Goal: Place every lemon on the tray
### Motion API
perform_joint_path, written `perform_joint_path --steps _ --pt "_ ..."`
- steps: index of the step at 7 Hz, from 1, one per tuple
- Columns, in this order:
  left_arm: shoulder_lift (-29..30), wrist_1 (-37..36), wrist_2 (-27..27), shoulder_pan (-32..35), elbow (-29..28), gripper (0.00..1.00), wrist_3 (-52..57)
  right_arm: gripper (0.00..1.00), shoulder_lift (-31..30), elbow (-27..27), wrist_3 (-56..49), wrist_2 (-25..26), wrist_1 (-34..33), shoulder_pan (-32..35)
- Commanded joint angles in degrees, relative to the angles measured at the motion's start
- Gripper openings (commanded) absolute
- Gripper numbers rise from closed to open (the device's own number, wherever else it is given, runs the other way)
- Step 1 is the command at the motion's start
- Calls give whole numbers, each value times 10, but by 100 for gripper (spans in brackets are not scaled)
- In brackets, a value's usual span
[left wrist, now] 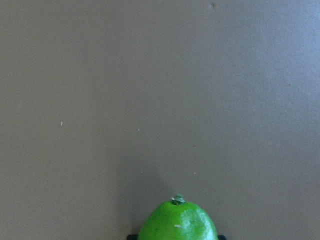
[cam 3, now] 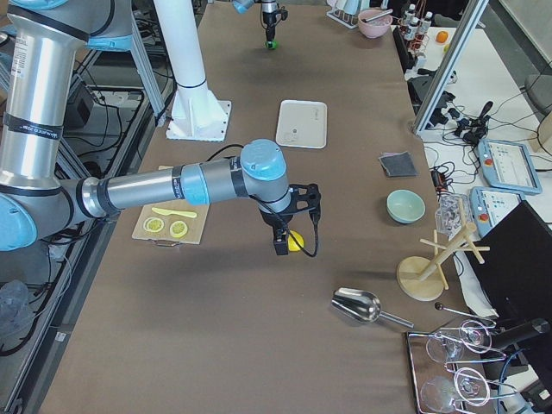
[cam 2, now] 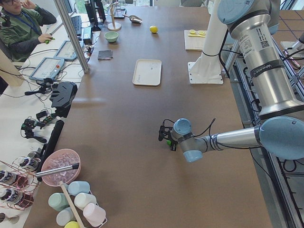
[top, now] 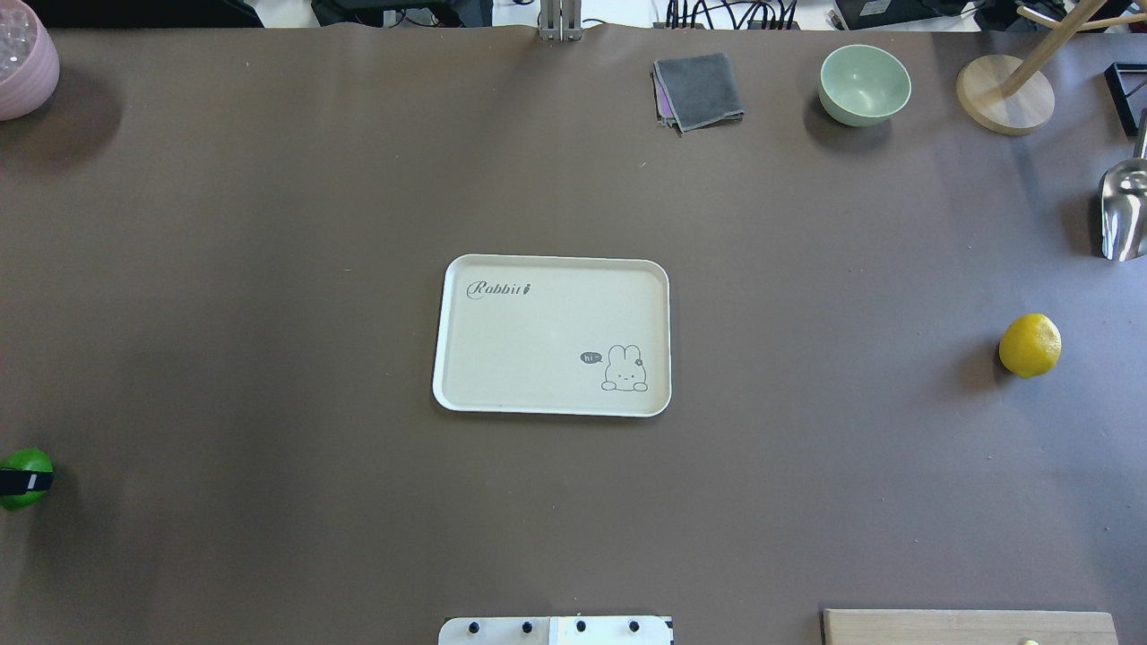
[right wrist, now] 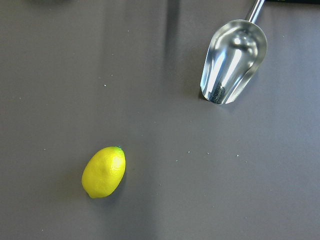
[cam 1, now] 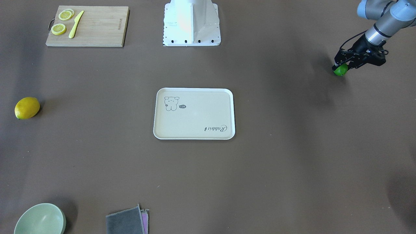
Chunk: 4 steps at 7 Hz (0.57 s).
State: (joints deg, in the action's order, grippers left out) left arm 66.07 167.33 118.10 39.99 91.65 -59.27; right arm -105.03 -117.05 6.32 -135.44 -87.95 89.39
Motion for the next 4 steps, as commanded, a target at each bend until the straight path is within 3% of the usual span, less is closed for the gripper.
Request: perform_joint_path --steps 1,4 --pt "11 12 5 2 22 0 -4 100 0 1 0 -1 0 0" --pt "116 -9 6 3 18 0 -83 100 -1 4 0 0 0 0"
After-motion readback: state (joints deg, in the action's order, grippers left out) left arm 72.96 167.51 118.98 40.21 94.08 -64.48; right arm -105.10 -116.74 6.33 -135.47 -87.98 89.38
